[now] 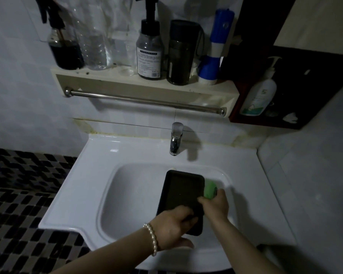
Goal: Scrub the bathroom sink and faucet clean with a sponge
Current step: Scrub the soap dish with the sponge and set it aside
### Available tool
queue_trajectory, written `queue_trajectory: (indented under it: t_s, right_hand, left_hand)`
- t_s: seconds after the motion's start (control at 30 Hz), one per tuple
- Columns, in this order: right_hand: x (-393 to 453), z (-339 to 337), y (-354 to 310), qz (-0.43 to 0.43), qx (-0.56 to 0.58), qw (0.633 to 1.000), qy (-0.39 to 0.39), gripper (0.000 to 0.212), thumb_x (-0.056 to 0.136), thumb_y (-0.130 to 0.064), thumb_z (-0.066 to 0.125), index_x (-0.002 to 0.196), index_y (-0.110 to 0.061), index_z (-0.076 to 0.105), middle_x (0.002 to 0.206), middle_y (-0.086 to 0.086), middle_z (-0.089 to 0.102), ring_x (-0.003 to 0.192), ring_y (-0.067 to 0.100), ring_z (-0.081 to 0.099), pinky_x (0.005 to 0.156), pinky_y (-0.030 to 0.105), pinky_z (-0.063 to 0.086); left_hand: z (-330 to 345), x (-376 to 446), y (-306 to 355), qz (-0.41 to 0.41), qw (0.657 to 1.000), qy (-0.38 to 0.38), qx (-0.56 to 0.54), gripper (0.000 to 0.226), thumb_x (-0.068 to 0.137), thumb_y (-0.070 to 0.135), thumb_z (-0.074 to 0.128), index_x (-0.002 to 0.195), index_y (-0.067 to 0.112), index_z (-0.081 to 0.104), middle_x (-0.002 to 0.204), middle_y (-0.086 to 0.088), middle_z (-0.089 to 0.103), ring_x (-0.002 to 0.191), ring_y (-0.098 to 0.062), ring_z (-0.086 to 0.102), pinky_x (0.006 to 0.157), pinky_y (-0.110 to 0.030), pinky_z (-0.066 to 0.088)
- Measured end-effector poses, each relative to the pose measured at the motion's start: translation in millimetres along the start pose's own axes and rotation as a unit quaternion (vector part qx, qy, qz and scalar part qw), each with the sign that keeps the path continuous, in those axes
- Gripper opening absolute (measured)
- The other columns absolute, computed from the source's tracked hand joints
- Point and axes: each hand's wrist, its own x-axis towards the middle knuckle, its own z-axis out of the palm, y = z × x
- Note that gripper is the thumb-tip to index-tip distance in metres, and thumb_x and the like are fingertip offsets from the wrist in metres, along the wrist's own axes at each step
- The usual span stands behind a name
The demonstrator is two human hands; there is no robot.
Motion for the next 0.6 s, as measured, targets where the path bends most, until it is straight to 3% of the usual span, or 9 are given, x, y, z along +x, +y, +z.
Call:
queue_trajectory:
  t_s: [0.07, 0.13, 0.23, 0.3, 0.33, 0.37, 0.43, 0.53, 0.6]
  right_hand:
    - [0, -9, -6, -0.033, 0.003, 0.999, 0.028, 0.035, 0.070, -0.007, 0.075, 0.090, -0.009, 0.047, 0.081, 0.005, 0.055, 0.064, 0.016, 0.051, 0.049, 0.019, 0.033]
    - [1, -19, -13, -0.057, 0.018, 0.998, 0.036, 0.034, 0.070, -0.005, 0.075, 0.090, -0.008, 0.047, 0.079, 0.003, 0.053, 0.066, 0.019, 0.052, 0.051, 0.021, 0.034]
    - [0, -29, -23, -0.089, 0.052, 0.994, 0.028, 0.034, 0.071, -0.004, 0.075, 0.090, -0.007, 0.047, 0.079, 0.000, 0.053, 0.067, 0.015, 0.053, 0.053, 0.022, 0.037]
    - [-1, -30, -30, -0.105, 0.085, 0.991, 0.024, 0.033, 0.071, -0.004, 0.077, 0.089, -0.007, 0.049, 0.081, 0.000, 0.055, 0.069, 0.014, 0.055, 0.055, 0.023, 0.040]
    - [-2, -30, -33, -0.108, 0.100, 0.989, 0.022, 0.033, 0.071, -0.005, 0.077, 0.089, -0.007, 0.049, 0.082, 0.001, 0.056, 0.070, 0.015, 0.055, 0.057, 0.024, 0.042]
    - [-2, -29, -36, -0.108, 0.113, 0.988, 0.020, 0.033, 0.072, -0.006, 0.078, 0.090, -0.007, 0.050, 0.083, 0.002, 0.057, 0.071, 0.017, 0.056, 0.058, 0.025, 0.043]
    - [-4, -27, -45, -0.093, 0.133, 0.987, 0.021, 0.035, 0.074, -0.010, 0.077, 0.096, -0.006, 0.050, 0.088, 0.005, 0.057, 0.078, 0.022, 0.057, 0.064, 0.028, 0.044]
    - [-10, -27, -59, -0.077, 0.173, 0.976, 0.106, 0.039, 0.080, -0.013, 0.073, 0.106, -0.008, 0.044, 0.093, 0.001, 0.052, 0.090, 0.028, 0.058, 0.069, 0.027, 0.041]
    - [-23, -30, -68, -0.175, 0.156, 0.955, 0.184, 0.036, 0.082, -0.011, 0.070, 0.105, -0.017, 0.043, 0.095, -0.002, 0.055, 0.091, 0.027, 0.060, 0.067, 0.024, 0.042]
  left_hand:
    - [-7, 2, 0, -0.122, 0.990, 0.057, -0.048, 0.065, 0.075, 0.058, 0.060, 0.112, 0.005, 0.067, 0.101, -0.014, 0.063, 0.085, -0.025, 0.063, 0.072, -0.026, 0.054]
    - [-17, 11, -3, -0.329, 0.933, 0.099, -0.106, 0.064, 0.080, 0.056, 0.056, 0.125, 0.011, 0.058, 0.113, -0.012, 0.056, 0.102, -0.027, 0.055, 0.087, -0.029, 0.046]
    - [-30, 22, -20, -0.581, 0.750, 0.079, -0.307, 0.066, 0.088, 0.046, 0.056, 0.143, 0.019, 0.033, 0.137, -0.008, 0.044, 0.124, -0.023, 0.044, 0.101, -0.033, 0.039]
    - [-35, 27, -33, -0.605, 0.624, 0.072, -0.489, 0.059, 0.091, 0.038, 0.053, 0.143, 0.024, 0.030, 0.128, -0.007, 0.054, 0.112, -0.021, 0.055, 0.086, -0.035, 0.050]
    - [-38, 29, -34, -0.594, 0.594, 0.067, -0.539, 0.051, 0.093, 0.036, 0.050, 0.140, 0.027, 0.034, 0.118, -0.004, 0.060, 0.103, -0.018, 0.060, 0.077, -0.033, 0.053]
    - [-40, 31, -34, -0.578, 0.592, 0.060, -0.558, 0.042, 0.095, 0.033, 0.047, 0.136, 0.028, 0.039, 0.111, -0.001, 0.064, 0.097, -0.015, 0.063, 0.075, -0.033, 0.054]
    - [-41, 33, -32, -0.557, 0.621, 0.068, -0.547, 0.032, 0.098, 0.029, 0.041, 0.129, 0.028, 0.048, 0.115, -0.003, 0.065, 0.100, -0.018, 0.064, 0.086, -0.041, 0.054]
    - [-41, 34, -34, -0.558, 0.629, 0.097, -0.533, 0.032, 0.099, 0.027, 0.037, 0.128, 0.026, 0.051, 0.119, -0.003, 0.062, 0.106, -0.021, 0.061, 0.097, -0.048, 0.047]
    - [-40, 34, -36, -0.570, 0.609, 0.112, -0.540, 0.034, 0.099, 0.029, 0.039, 0.131, 0.024, 0.050, 0.119, -0.004, 0.062, 0.107, -0.023, 0.060, 0.098, -0.049, 0.047]
